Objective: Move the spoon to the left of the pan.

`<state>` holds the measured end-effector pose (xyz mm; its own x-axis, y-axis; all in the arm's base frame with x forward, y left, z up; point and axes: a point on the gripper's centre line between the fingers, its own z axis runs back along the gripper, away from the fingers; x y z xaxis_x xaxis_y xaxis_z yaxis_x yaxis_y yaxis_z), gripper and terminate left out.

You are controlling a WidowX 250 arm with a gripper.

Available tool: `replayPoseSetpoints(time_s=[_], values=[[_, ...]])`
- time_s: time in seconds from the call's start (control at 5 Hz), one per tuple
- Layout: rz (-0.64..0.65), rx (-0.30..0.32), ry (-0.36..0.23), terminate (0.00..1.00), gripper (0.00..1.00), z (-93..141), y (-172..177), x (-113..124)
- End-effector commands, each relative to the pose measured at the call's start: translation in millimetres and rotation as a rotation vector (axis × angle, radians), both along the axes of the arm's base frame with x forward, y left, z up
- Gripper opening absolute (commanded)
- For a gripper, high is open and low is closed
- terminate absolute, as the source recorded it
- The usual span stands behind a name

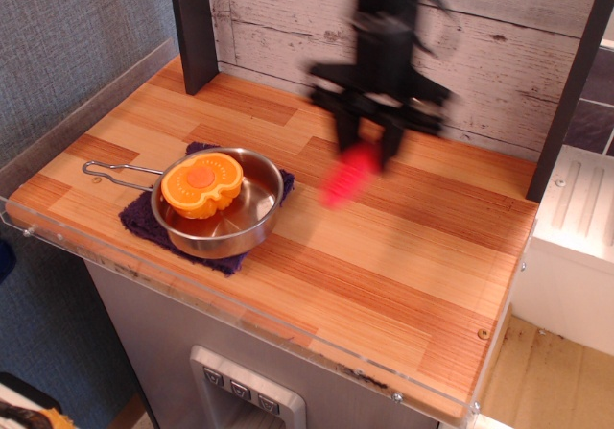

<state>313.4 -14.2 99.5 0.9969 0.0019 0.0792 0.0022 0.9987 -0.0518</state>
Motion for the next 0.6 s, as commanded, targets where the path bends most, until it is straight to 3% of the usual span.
replayPoseSetpoints(time_s=[0.0, 0.4], values=[[0.083, 0.073, -0.023, 0.0, 0.0, 42.0, 91.6, -30.2], [0.206, 0.137, 0.005, 0.0, 0.0, 34.3, 188.2, -43.0]])
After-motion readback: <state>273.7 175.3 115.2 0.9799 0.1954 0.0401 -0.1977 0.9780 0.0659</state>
